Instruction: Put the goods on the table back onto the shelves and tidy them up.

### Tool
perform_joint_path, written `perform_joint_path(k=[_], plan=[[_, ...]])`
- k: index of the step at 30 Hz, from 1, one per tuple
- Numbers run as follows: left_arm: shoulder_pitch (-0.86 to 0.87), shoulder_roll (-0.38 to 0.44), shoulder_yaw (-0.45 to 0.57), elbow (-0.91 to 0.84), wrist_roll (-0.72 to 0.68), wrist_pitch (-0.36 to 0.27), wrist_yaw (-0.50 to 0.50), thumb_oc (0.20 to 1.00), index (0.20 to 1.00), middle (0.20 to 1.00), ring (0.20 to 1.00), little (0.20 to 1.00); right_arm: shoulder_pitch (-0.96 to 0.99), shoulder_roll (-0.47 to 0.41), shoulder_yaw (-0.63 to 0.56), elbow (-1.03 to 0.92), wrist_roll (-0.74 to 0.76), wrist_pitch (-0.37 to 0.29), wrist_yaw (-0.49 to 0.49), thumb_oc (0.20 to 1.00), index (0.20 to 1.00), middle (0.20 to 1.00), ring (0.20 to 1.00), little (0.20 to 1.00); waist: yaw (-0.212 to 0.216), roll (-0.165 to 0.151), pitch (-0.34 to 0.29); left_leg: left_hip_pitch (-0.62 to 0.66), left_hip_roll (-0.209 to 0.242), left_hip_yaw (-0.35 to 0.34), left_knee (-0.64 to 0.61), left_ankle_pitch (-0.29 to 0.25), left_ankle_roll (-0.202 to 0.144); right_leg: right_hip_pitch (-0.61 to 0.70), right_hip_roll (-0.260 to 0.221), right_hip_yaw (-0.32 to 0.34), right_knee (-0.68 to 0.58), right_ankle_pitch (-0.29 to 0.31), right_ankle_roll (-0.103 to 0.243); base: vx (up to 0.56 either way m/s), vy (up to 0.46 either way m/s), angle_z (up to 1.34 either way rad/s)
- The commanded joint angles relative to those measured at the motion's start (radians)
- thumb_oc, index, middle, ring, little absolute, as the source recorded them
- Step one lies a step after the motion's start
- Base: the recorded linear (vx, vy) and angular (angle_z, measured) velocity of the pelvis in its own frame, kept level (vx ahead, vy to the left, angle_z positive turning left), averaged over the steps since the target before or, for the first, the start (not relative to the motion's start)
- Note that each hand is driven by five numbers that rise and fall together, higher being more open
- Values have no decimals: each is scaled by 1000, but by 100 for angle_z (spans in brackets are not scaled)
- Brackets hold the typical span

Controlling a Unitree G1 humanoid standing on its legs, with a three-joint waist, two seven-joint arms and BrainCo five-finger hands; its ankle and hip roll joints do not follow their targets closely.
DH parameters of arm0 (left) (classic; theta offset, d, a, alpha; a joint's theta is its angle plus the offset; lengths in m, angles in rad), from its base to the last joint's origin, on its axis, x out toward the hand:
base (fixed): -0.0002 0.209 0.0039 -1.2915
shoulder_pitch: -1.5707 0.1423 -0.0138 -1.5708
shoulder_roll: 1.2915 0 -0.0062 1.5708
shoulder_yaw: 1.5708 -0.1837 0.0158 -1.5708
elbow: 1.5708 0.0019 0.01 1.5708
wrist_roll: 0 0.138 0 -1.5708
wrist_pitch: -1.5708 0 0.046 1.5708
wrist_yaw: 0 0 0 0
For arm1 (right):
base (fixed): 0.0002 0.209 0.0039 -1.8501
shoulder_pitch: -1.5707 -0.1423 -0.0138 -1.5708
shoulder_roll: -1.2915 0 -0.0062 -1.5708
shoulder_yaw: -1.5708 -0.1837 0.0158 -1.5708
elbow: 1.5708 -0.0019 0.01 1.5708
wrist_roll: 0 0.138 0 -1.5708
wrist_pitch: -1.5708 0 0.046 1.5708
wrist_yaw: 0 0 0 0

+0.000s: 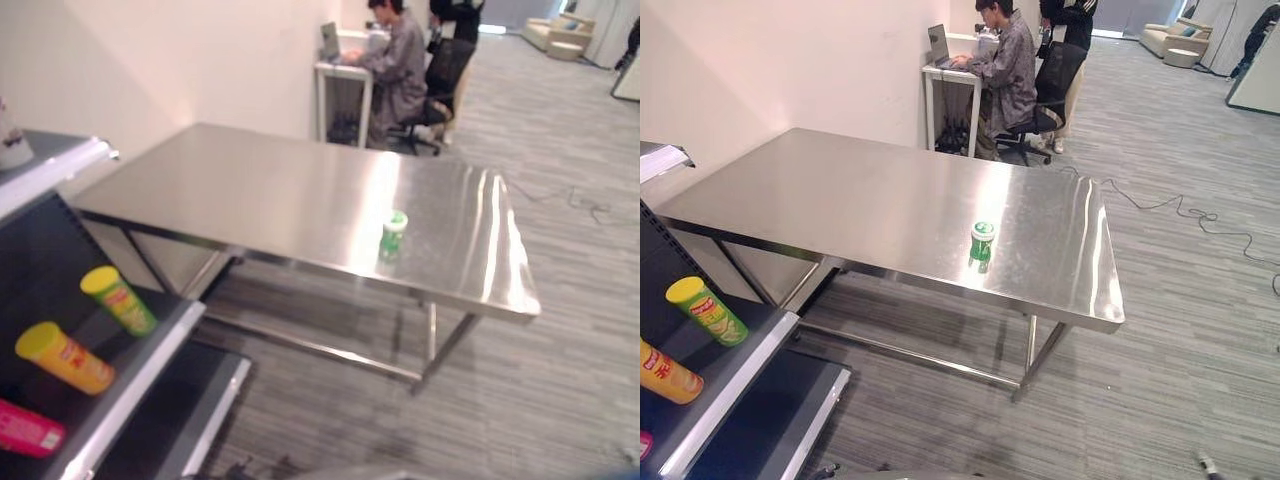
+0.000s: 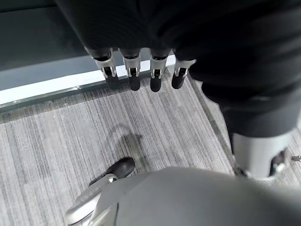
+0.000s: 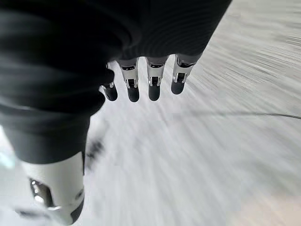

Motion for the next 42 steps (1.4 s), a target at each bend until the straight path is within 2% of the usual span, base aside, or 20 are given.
perform_joint_path(k=[1, 4, 6, 8, 9, 10, 11, 13, 16, 17, 19, 20, 22, 23, 27, 30, 31, 35, 42], plan=[[-52, -46, 48, 19, 34, 3, -5, 1000, 1000, 1000, 1000, 1000, 8, -76, -77, -236, -233, -3, -168, 1000, 1000, 1000, 1000, 1000, 7, -5, 24, 13, 29, -62, 7, -91, -27, -24, -52, 5, 34, 1, 73, 35, -6, 0], [-58, -44, 48, 11, 40, 5, 4, 1000, 1000, 1000, 1000, 1000, -45, -119, -83, -406, -392, 18, -218, 1000, 1000, 1000, 1000, 1000, 19, -8, 21, 16, 32, -65, 7, -93, -25, -23, -51, 4, 35, -2, 72, 6, -3, -1], [-67, -44, 47, 9, 40, 5, 11, 1000, 1000, 1000, 1000, 1000, -80, -122, -65, -480, -433, 11, -213, 1000, 1000, 1000, 1000, 1000, 23, -8, 26, 20, 33, -65, 7, -94, -24, -21, -50, 4, 37, -3, 71, -12, -9, 2], [-77, -41, 40, -5, 37, -1, 17, 1000, 1000, 1000, 1000, 1000, -163, -171, 33, -644, -487, -22, -123, 1000, 1000, 1000, 1000, 1000, 43, -16, 30, 35, 40, -62, 7, -100, -24, -9, -45, 5, 38, -8, 68, -26, -37, 3], [-74, -28, 46, -21, 43, -9, 12, 1000, 1000, 1000, 1000, 1000, -182, -247, 85, -741, -502, -55, -11, 1000, 1000, 1000, 1000, 1000, 52, -29, 31, 38, 39, -60, 7, -96, -26, -4, -49, 5, 34, -6, 70, 0, 0, 0], [-74, -29, 46, -22, 43, -9, 12, 1000, 1000, 1000, 1000, 1000, -182, -249, 85, -741, -501, -55, -9, 1000, 1000, 1000, 1000, 1000, 51, -28, 31, 38, 39, -61, 7, -96, -26, -3, -49, 4, 33, -5, 70, -30, -26, -1], [-69, -24, 34, -35, 47, -13, 5, 1000, 1000, 1000, 1000, 1000, -209, -288, 118, -759, -482, -78, 29, 1000, 1000, 1000, 1000, 1000, 62, -32, 29, 38, 40, -63, 7, -95, -27, 1, -50, 1, 31, -6, 70, -6, -11, 8], [-55, -10, 7, -59, 59, -18, -13, 1000, 1000, 1000, 1000, 1000, -305, -345, 255, -781, -397, -113, 147, 1000, 1000, 1000, 1000, 1000, 87, -32, 33, 45, 43, -70, 7, -94, -30, 14, -51, -7, 24, -9, 69, -12, -16, 11], [-46, -3, 2, -68, 68, -32, -36, 1000, 1000, 1000, 1000, 1000, -400, -443, 405, -771, -415, -108, 257, 1000, 1000, 1000, 1000, 1000, 113, -35, 33, 34, 41, -82, 7, -82, -31, 18, -57, -25, 18, -8, 70, -6, -11, 14], [-41, 0, -10, -66, 69, -37, -42, 1000, 1000, 1000, 1000, 1000, -468, -500, 507, -756, -437, -106, 304, 1000, 1000, 1000, 1000, 1000, 136, -34, 35, 36, 45, -88, 7, -86, -31, 27, -55, -35, 16, -15, 68, 15, -10, 19], [-37, -9, -20, -57, 68, -40, -49, 1000, 1000, 1000, 1000, 1000, -566, -533, 622, -697, -439, -99, 338, 1000, 1000, 1000, 1000, 1000, 149, -34, 38, 36, 44, -98, 7, -83, -32, 32, -57, -45, 15, -16, 66, -6, -8, 14], [-38, -14, -31, -39, 59, -39, -49, 1000, 1000, 1000, 1000, 1000, -657, -531, 714, -637, -434, -87, 352, 1000, 1000, 1000, 1000, 1000, 165, -37, 39, 35, 44, -104, 7, -80, -33, 36, -58, -50, 15, -16, 64, -9, -6, 26], [-38, -15, -26, -39, 59, -40, -49, 1000, 1000, 1000, 1000, 1000, -670, -531, 726, -630, -433, -88, 351, 1000, 1000, 1000, 1000, 1000, 160, -36, 40, 36, 44, -104, 7, -80, -33, 36, -58, -51, 15, -16, 64, -3, -7, 19], [-41, -19, -41, -30, 51, -38, -48, 1000, 1000, 1000, 1000, 1000, -774, -528, 834, -557, -447, -69, 366, 1000, 1000, 1000, 1000, 1000, 174, -40, 41, 33, 42, -112, 7, -77, -34, 39, -59, -57, 14, -16, 63, -2, -13, 4], [-57, -30, -68, -23, 27, -35, -37, 1000, 1000, 1000, 1000, 1000, -984, -477, 1004, -388, -514, -18, 351, 1000, 1000, 1000, 1000, 1000, 196, -45, 48, 27, 42, -127, 7, -71, -35, 44, -62, -77, 21, -19, 60, -2, -12, 10], [-63, -36, -78, -18, 14, -32, -30, 1000, 1000, 1000, 1000, 1000, -1044, -440, 1041, -317, -515, -5, 339, 1000, 1000, 1000, 1000, 1000, 200, -46, 51, 26, 43, -135, 7, -69, -35, 45, -64, -85, 28, -23, 59, -3, -13, 12], [-69, -39, -88, -18, 2, -31, -26, 1000, 1000, 1000, 1000, 1000, -1109, -411, 1088, -239, -564, 21, 324, 1000, 1000, 1000, 1000, 1000, 206, -47, 54, 24, 41, -143, 7, -68, -33, 43, -64, -91, 37, -27, 59, 4, -15, 11], [-79, -44, -98, -14, -21, -29, -16, 1000, 1000, 1000, 1000, 1000, -1200, -363, 1116, -118, -577, 44, 291, 1000, 1000, 1000, 1000, 1000, 212, -46, 62, 19, 42, -158, 7, -66, -31, 35, -66, -99, 59, -36, 57, 3, -10, 12], [-92, -43, -99, -8, -49, -26, -7, 1000, 1000, 1000, 1000, 1000, -1286, -342, 1144, -16, -578, 69, 278, 1000, 1000, 1000, 1000, 1000, 216, -45, 75, 6, 44, -179, 7, -55, -33, 17, -70, -122, 97, -52, 54, 14, -10, 11]])
